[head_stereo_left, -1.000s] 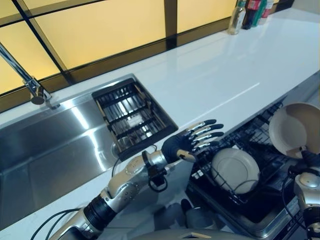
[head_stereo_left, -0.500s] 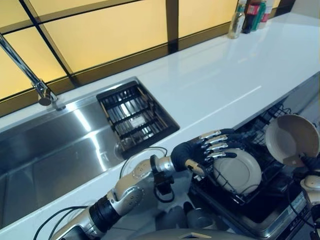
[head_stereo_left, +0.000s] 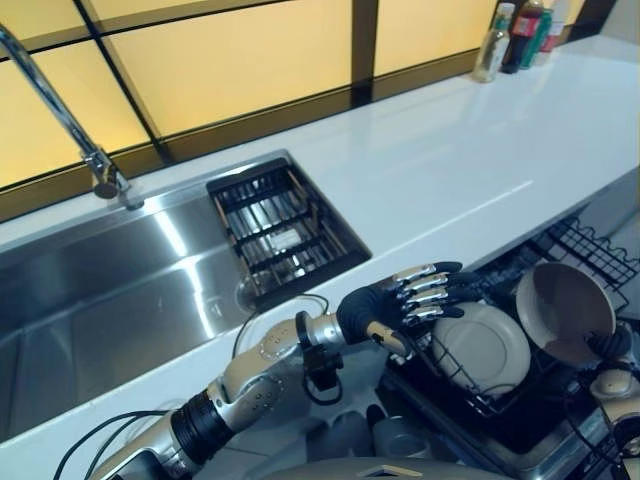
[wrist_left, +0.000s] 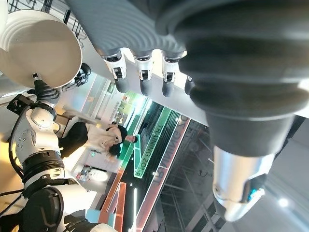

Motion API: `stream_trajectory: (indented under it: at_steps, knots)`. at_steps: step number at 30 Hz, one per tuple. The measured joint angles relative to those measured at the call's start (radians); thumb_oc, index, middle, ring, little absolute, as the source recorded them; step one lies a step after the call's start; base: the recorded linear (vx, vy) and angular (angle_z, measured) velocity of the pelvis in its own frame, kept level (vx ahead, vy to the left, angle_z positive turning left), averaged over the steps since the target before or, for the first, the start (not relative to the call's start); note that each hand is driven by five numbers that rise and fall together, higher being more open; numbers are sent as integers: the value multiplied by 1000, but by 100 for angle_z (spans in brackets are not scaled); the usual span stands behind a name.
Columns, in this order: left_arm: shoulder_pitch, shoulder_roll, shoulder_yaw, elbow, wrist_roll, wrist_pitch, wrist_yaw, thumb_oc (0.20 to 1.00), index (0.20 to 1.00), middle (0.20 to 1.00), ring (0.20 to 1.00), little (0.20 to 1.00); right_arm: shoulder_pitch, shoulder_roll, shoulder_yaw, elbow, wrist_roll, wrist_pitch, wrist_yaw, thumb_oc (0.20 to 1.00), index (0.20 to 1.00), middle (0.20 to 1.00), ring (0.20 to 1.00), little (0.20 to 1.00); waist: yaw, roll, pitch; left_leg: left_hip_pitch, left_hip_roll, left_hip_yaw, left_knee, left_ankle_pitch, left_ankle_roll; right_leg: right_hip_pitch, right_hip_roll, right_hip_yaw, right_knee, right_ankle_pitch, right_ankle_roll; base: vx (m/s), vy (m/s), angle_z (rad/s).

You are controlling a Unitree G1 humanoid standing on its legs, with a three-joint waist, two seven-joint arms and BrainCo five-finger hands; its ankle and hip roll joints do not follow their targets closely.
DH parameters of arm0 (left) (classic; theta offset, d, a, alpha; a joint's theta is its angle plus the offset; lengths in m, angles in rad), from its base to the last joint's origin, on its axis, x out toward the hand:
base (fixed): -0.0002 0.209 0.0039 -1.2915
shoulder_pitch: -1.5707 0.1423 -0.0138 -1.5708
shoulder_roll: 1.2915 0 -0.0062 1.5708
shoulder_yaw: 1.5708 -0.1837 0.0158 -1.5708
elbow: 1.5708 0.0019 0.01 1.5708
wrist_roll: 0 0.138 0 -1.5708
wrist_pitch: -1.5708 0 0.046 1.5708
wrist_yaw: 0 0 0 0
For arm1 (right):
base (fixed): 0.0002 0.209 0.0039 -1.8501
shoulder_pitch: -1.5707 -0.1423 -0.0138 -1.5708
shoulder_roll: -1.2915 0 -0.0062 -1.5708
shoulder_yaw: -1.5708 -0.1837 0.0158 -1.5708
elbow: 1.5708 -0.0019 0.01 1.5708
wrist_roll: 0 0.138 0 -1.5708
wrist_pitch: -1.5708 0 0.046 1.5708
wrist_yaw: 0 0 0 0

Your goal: Pick up plates and place into dishwasher.

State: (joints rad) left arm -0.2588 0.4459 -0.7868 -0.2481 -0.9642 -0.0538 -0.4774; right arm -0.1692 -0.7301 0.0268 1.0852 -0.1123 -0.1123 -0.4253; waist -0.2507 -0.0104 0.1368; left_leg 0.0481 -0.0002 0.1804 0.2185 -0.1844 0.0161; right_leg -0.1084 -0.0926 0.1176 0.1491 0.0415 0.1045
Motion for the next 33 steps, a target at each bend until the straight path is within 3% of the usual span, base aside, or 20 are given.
stream_trajectory:
  at_steps: [14,18,33]
  knots:
    - [0,69,-49,-1,0,-2,-16,1000,1000,1000,1000,1000,-68,0,66,33,-155,101,-187,200,200,200,200,200,27,-22,35,-115,3,-39,163,-57,24,-35,-16,-25,26,2,11,-15,-40,8]
    - [0,73,-64,-1,0,-4,-32,1000,1000,1000,1000,1000,-69,0,73,63,-163,120,-187,200,200,200,200,200,48,-20,40,-117,-2,-39,167,-59,28,-34,-21,-26,26,3,15,0,0,0]
    - [0,81,-95,1,0,-23,-45,1000,1000,1000,1000,1000,-111,36,138,101,-93,157,-102,200,200,200,200,200,51,-11,36,-128,-2,-54,186,-61,28,-29,-25,-42,28,3,15,-3,-3,2]
